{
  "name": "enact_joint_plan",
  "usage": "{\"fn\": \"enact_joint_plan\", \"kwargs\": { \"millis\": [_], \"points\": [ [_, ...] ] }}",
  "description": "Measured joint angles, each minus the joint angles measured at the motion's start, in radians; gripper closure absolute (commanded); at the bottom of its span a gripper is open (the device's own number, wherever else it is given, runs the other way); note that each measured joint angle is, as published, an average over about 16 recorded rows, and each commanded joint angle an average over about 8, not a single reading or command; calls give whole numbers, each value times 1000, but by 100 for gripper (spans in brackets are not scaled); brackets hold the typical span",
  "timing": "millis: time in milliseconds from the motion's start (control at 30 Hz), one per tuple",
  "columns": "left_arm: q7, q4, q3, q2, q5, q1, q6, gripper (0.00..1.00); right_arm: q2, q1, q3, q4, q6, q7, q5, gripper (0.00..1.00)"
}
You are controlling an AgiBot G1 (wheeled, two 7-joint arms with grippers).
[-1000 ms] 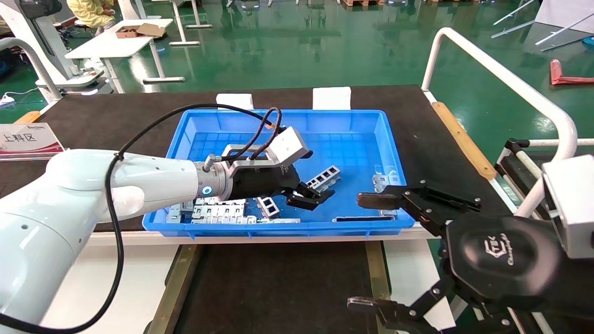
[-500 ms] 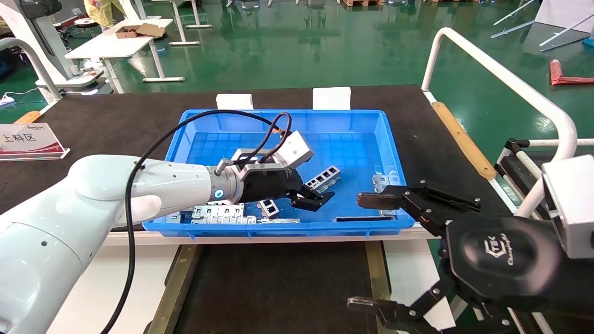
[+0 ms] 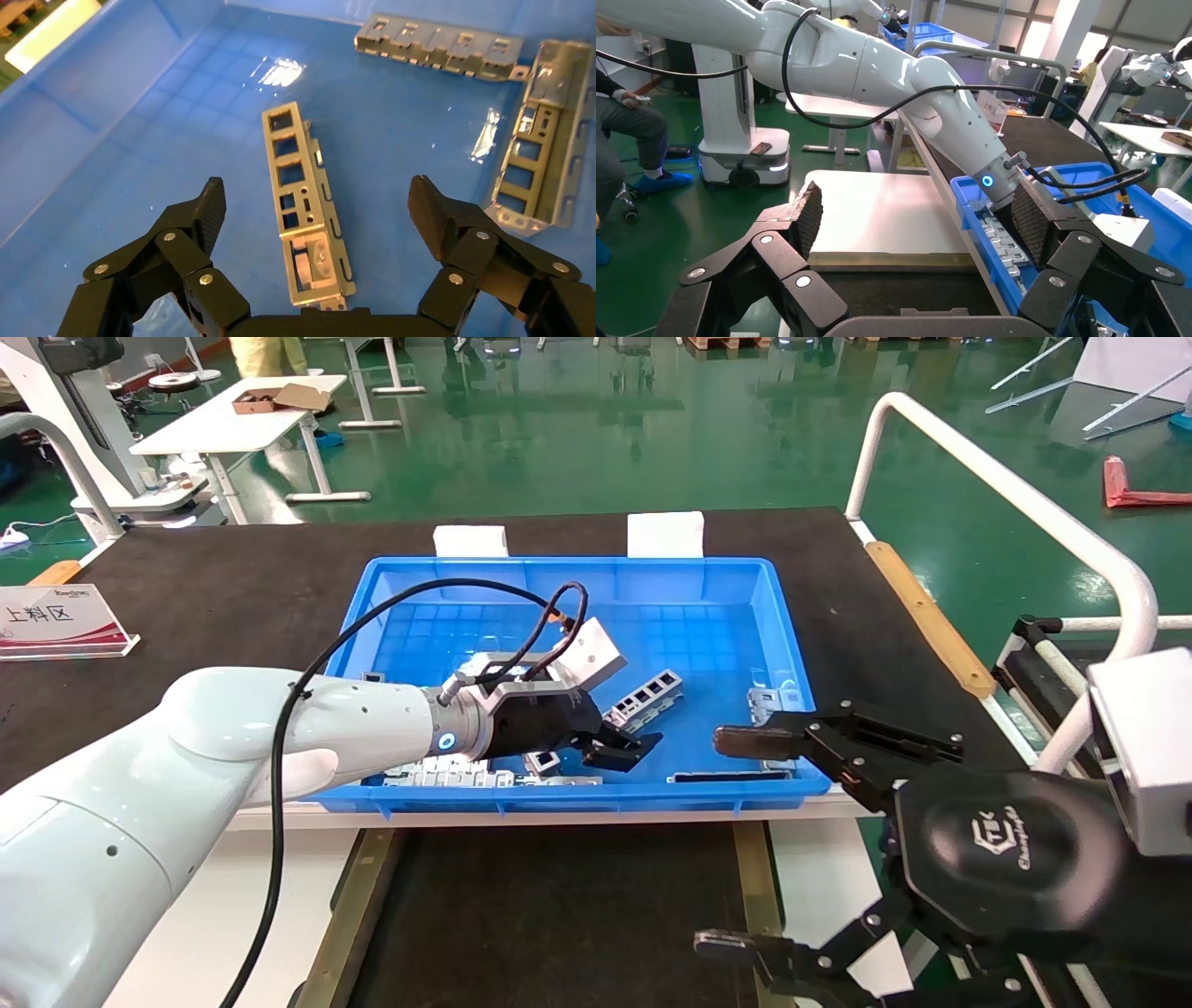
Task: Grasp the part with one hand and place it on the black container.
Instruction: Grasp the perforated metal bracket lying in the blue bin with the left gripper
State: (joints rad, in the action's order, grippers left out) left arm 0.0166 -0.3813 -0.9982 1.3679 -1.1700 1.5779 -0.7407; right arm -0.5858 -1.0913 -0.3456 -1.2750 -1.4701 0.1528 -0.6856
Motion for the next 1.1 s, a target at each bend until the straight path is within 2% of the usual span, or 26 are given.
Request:
{"fn": "enact_joint_plan", "kwargs": {
  "millis": [1100],
  "points": [
    [2, 16, -160, -3, 178, -6, 75, 100, 0, 0, -1, 0, 0, 0, 0, 100]
  ]
}}
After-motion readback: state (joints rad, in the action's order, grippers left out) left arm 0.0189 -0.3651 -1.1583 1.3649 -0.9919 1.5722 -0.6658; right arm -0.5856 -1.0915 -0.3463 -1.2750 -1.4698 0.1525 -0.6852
